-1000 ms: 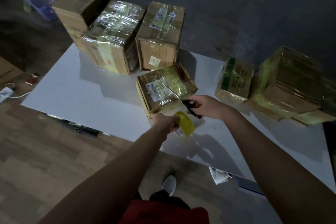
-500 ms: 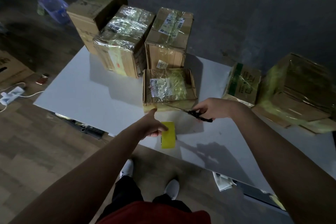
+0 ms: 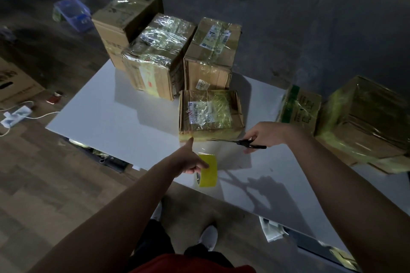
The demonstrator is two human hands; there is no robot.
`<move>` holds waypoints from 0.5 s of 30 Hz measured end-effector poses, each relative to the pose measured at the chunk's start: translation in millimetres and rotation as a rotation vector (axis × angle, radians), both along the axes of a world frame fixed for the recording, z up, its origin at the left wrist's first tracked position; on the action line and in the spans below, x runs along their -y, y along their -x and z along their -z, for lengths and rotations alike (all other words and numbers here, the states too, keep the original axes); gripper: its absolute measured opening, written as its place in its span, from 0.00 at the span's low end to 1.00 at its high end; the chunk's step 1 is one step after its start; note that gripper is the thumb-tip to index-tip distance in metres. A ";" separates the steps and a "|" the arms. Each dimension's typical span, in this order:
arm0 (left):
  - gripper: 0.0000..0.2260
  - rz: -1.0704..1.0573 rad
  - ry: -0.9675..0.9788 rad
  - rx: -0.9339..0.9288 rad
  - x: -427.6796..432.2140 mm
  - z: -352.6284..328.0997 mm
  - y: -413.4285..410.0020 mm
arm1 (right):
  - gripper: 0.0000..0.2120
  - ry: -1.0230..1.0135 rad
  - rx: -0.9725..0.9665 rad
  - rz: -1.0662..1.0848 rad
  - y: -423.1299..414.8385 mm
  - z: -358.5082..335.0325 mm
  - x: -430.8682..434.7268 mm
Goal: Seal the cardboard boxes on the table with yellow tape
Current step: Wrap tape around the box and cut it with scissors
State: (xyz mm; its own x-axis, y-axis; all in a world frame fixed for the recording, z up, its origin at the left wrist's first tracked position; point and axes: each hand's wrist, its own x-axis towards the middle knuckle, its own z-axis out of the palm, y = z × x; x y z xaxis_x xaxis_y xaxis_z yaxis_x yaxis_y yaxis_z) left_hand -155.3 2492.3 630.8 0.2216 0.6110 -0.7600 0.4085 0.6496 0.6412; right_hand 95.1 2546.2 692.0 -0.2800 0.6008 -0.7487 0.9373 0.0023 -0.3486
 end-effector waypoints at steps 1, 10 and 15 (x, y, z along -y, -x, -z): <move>0.52 -0.001 0.005 0.003 0.1 -0.4 -0.6 | 0.04 -0.001 0.006 0.005 0.4 0.3 -1.3; 0.53 -0.005 0.027 0.007 -2.2 -1.3 -1.1 | 0.08 0.046 -0.022 0.014 24.8 7.5 -15.0; 0.53 -0.001 0.045 0.009 -2.5 2.0 1.1 | 0.09 0.062 -0.017 0.000 32.2 8.0 -19.3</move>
